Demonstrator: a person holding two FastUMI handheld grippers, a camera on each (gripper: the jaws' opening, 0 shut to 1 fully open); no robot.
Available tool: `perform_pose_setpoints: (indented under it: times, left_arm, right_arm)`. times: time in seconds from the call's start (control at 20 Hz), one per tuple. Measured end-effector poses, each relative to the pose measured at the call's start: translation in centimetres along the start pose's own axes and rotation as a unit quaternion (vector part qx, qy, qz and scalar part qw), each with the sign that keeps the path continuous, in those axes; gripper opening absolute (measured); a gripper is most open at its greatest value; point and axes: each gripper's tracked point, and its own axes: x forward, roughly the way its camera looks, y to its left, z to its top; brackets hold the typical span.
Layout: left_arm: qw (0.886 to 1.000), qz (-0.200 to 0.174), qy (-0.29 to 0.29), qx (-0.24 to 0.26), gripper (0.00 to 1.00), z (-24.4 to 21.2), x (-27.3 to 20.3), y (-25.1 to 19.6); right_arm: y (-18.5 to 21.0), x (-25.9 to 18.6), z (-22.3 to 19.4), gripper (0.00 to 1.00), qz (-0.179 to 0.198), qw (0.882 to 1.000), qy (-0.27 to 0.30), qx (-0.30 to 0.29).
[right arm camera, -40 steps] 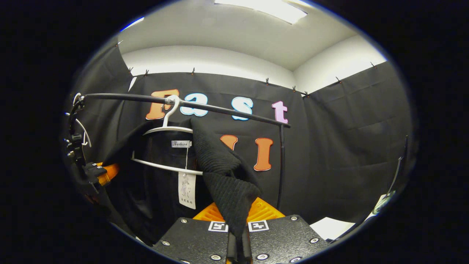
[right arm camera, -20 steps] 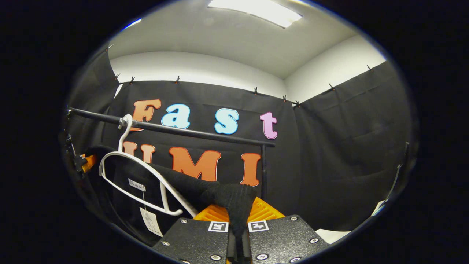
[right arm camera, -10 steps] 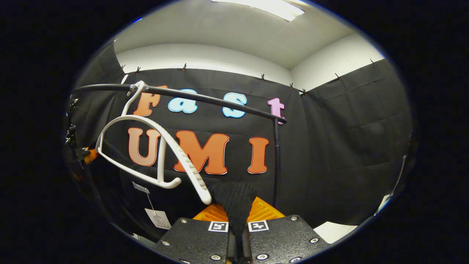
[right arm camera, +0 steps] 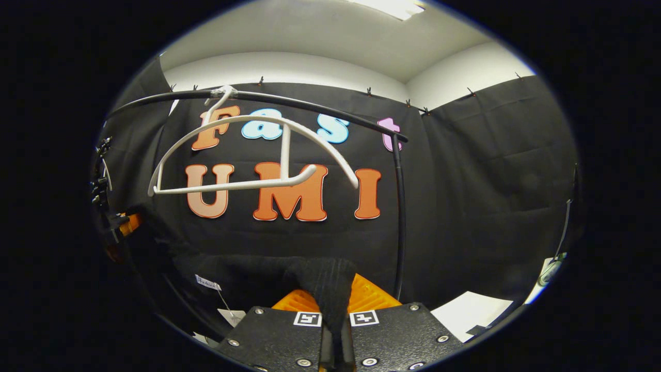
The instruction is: Grasp the clothes on the hanger with both hands and then place them into the laundry hamper below.
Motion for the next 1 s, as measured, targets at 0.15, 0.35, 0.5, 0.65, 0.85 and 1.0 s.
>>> perform_pose_setpoints:
  times: [0.15,0.35,0.5,0.65,0.85,1.0]
  left_arm:
    - [1.000,-0.003,0.003,-0.009,0.09,1.4,-2.6,0.8]
    - [1.000,-0.015,0.008,-0.025,0.08,2.7,-6.1,0.7]
    - [0.999,-0.029,0.014,-0.024,0.09,3.0,-7.9,0.0]
    - [0.998,-0.051,0.026,-0.025,0.09,2.6,-9.5,-1.4]
    - [0.996,-0.077,0.050,-0.021,0.09,0.8,-11.1,-3.8]
    - [0.992,-0.098,0.073,-0.028,0.08,-1.2,-12.0,-5.6]
  right_arm:
    - [0.6,-2.7,1.4,0.05,-0.004,1.000,-0.006,0.006]
    - [2.2,-5.7,3.4,0.05,0.005,1.000,-0.010,0.021]
    - [3.5,-7.3,4.2,0.05,0.015,0.999,-0.011,0.026]
    - [5.5,-8.0,3.9,0.12,0.033,0.999,-0.004,0.036]
    - [9.4,-8.3,1.3,0.12,0.072,0.996,0.024,0.035]
    - [12.6,-8.4,-0.8,0.12,0.103,0.993,0.042,0.035]
